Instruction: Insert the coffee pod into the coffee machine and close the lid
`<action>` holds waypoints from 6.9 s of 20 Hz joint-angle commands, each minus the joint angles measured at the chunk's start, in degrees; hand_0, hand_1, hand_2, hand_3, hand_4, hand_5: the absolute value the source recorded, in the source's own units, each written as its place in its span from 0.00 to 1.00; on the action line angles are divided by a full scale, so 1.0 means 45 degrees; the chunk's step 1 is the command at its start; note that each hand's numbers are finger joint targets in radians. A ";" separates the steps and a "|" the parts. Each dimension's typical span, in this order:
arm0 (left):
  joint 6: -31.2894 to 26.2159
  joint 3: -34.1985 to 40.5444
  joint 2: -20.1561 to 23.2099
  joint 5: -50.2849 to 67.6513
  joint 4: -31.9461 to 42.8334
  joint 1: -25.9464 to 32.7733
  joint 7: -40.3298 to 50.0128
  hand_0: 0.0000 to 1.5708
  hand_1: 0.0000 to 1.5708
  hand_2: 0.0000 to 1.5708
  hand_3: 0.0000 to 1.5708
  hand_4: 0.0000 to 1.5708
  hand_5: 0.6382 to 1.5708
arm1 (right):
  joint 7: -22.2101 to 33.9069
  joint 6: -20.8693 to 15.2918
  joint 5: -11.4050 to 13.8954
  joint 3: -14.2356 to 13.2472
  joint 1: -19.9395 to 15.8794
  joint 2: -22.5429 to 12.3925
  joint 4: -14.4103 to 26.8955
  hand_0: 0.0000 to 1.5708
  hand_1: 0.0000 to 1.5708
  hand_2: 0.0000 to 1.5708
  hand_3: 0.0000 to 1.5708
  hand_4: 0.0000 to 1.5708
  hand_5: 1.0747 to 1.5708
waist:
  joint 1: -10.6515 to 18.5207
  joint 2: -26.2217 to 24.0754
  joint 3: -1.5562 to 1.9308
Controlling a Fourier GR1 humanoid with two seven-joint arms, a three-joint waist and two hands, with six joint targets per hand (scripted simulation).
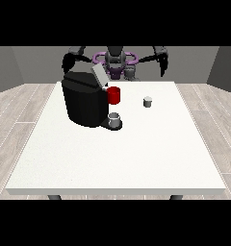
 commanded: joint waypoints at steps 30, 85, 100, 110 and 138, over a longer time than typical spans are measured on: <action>0.0434 0.0516 0.1156 -0.3270 0.8575 -0.5460 0.0346 0.41 0.41 0.46 0.22 0.00 1.00 | 0.0259 -0.0935 0.0375 -0.0119 -0.2705 -0.0137 0.2492 0.00 0.00 0.00 0.00 0.27 1.00 | -0.0579 0.1755 0.0010; -0.0394 0.0500 0.2565 -0.6855 1.0244 -1.1061 -0.0787 0.80 0.80 0.85 0.82 0.35 1.00 | -0.0186 -0.0338 -0.0584 0.0222 -0.3170 0.0041 0.3552 0.00 0.00 0.00 0.00 0.30 1.00 | -0.1946 0.1583 0.0013; -0.1016 0.1671 0.3775 -0.6508 1.0959 -1.3870 -0.0140 0.80 0.80 0.84 0.80 0.33 1.00 | 0.1355 -0.0977 0.0081 0.0889 -0.4406 -0.0127 0.2094 0.00 0.00 0.00 0.00 0.32 1.00 | -0.3334 0.2710 0.0009; -0.0783 0.1163 0.3321 -0.7033 1.0717 -1.4142 -0.0338 0.83 0.83 0.85 0.79 0.31 1.00 | -0.0005 -0.1136 0.0022 0.0482 -0.4225 0.0082 0.2650 0.00 0.00 0.00 0.00 0.33 1.00 | -0.2984 0.3269 0.0016; -0.0994 0.1472 0.3483 -0.7381 1.1662 -1.4777 -0.0071 0.80 0.80 0.82 0.75 0.31 1.00 | 0.0608 -0.0468 -0.0608 -0.0015 -0.4412 -0.0523 0.2099 0.00 0.00 0.00 0.00 0.28 1.00 | -0.3561 0.3662 0.0012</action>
